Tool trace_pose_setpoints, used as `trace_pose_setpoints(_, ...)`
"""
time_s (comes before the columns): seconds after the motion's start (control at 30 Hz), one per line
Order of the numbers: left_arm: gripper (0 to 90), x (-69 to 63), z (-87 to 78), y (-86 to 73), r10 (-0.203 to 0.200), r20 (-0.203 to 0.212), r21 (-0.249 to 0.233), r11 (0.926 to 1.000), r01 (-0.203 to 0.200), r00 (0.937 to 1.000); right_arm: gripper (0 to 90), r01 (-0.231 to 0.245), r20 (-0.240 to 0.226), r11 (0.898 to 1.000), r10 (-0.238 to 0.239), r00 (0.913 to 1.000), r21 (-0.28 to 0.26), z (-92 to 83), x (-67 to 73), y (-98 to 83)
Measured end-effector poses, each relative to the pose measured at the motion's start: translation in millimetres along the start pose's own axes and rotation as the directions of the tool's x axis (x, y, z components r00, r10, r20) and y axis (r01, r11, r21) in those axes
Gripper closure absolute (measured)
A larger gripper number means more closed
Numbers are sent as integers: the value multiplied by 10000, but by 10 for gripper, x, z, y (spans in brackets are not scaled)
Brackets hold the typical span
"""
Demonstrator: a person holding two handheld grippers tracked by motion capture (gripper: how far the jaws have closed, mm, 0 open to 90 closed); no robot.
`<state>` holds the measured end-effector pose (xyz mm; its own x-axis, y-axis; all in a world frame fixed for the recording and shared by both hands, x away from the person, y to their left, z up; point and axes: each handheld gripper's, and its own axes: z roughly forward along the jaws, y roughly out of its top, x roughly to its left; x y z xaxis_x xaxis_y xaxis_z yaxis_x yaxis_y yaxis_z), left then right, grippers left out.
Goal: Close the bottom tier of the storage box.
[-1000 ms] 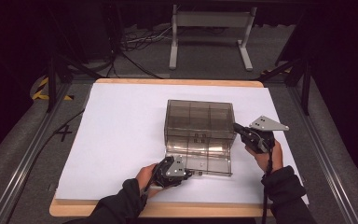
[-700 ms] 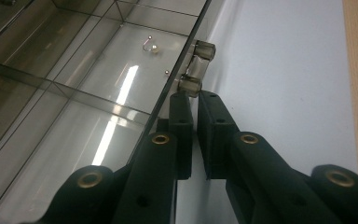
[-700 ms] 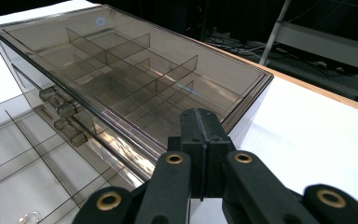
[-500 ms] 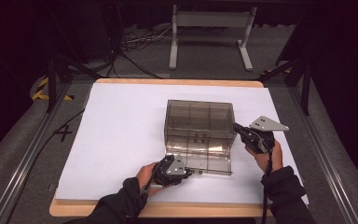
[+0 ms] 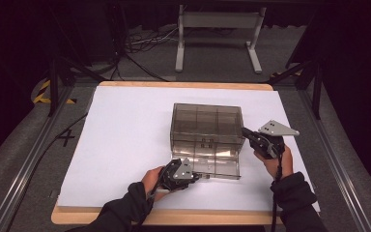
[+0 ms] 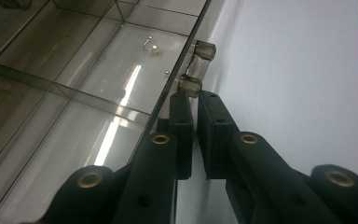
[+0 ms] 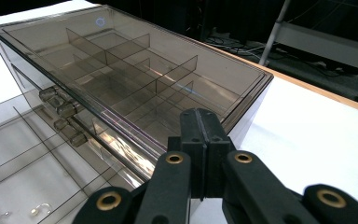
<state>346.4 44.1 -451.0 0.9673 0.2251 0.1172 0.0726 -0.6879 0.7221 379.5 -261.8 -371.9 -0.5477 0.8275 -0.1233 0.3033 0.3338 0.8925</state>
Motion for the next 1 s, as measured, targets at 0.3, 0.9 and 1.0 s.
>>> trace_pose_setpoints(0.3,844,0,2,1,-47,-23,45,10000,47,10000,897,17,1,10000,-17,10000,8,0,1,1)
trace_pose_setpoints(0.9,834,123,49,30,-89,-310,0,10000,89,9995,897,75,100,10000,-75,9999,-3,0,12,-1)
trace_pose_setpoints(1.0,834,141,57,35,-131,-354,-17,9999,130,9993,897,70,102,10000,-70,9999,-1,0,12,-1)
